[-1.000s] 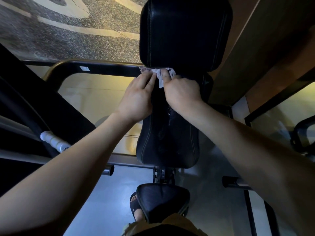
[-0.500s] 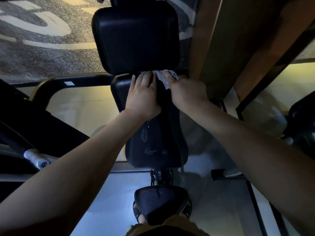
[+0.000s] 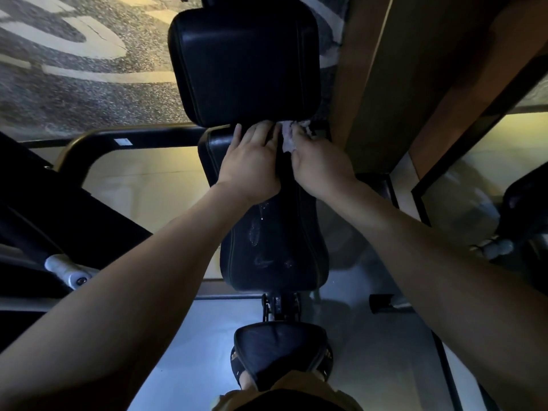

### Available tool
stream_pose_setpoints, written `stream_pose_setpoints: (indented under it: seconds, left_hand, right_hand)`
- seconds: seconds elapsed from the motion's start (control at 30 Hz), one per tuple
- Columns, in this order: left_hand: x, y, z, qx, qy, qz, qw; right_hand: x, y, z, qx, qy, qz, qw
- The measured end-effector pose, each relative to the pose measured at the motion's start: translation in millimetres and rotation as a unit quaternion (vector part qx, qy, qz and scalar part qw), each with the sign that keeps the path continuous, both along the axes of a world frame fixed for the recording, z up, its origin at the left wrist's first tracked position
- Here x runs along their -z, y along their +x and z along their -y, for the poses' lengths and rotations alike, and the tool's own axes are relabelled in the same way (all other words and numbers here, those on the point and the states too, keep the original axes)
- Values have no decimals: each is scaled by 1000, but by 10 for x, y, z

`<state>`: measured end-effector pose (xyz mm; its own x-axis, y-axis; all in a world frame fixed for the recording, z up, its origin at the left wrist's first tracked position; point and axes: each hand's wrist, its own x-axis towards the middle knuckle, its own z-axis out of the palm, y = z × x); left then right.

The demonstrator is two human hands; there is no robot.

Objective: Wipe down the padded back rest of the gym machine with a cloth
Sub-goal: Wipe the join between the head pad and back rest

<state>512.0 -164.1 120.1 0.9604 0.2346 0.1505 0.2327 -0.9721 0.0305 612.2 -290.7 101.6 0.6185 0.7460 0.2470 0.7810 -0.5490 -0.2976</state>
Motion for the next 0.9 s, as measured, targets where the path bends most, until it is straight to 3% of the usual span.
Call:
stream_pose_setpoints:
  seconds: [0.3,0.47,0.57,0.73,0.9]
  left_hand:
    - [14,-414,-509,-46,-19,1,999]
    - [122,-748,-774,-104,-124,48,986]
    - [171,-945,-910,-123,-213,31,969]
    - [145,-892,-874,-67,-233,57,968]
    - [93,-716,-793,-73,-215,35,973]
  right_hand:
    - [-210,-467,-599,-9,-63,-12,998]
    - [-282,-798,-1052,-39,-114,-45,992]
    - [-280,-901,-1242,-41,-152,-22,987]
    - [-247,-714,-1025,-2,-105,90,990]
    - [-172,-609,-808,-61,-49,127,989]
